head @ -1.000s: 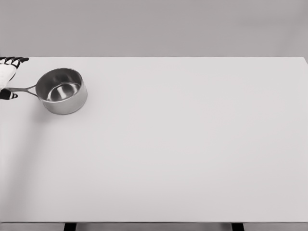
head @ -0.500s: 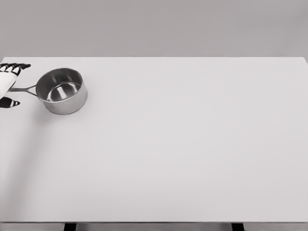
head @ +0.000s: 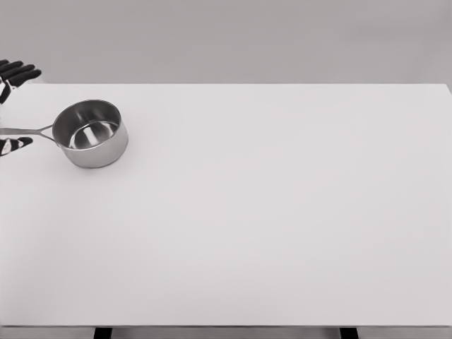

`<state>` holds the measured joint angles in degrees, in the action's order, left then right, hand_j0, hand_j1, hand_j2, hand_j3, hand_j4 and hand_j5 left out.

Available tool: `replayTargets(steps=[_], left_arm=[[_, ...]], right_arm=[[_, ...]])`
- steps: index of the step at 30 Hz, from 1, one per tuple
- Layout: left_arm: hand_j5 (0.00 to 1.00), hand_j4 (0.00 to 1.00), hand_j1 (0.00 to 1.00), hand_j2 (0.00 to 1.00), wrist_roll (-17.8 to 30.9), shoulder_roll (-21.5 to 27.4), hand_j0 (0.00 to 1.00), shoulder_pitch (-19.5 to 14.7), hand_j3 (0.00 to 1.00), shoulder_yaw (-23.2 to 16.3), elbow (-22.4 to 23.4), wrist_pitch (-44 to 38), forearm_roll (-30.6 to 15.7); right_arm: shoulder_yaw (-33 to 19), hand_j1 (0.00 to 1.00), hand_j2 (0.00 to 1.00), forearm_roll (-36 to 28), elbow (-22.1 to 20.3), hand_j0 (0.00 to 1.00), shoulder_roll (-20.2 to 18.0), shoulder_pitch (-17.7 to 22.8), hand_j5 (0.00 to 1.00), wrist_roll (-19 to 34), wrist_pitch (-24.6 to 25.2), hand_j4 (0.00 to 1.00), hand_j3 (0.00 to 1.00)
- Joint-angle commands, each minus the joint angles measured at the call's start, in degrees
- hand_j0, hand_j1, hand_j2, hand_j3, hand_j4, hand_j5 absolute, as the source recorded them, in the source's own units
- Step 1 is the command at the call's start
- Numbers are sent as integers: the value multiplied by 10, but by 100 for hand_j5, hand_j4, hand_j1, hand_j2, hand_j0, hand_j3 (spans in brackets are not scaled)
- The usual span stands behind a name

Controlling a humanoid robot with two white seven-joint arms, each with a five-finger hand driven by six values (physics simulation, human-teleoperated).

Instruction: Rotate pot handle

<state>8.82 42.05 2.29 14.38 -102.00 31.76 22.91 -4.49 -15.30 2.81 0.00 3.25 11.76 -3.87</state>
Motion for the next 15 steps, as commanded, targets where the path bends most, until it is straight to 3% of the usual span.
replayTargets(steps=[1,6,8,9,10,15], left_arm=[[100,100,100,100,0,-1,100,0,100,13,-13,32,-59],[100,100,100,100,7,-18,100,48,100,-38,-14,32,-57],[100,100,100,100,7,-16,100,61,100,-72,-14,32,-53],[100,100,100,100,7,-18,100,61,100,-116,-14,32,-50],[100,100,100,100,7,-21,100,63,100,-132,-14,32,-50],[100,100,100,100,8,-36,100,76,100,-128,-13,32,-49]], right_arm=[[0,100,100,0,0,100,0,0,100,0,-1,100,100],[0,100,100,0,0,100,0,0,100,0,0,100,100],[0,100,100,0,0,100,0,0,100,0,-1,100,100],[0,100,100,0,0,100,0,0,100,0,0,100,100],[0,100,100,0,0,100,0,0,100,0,0,100,100],[0,100,100,0,0,100,0,0,100,0,0,100,100]])
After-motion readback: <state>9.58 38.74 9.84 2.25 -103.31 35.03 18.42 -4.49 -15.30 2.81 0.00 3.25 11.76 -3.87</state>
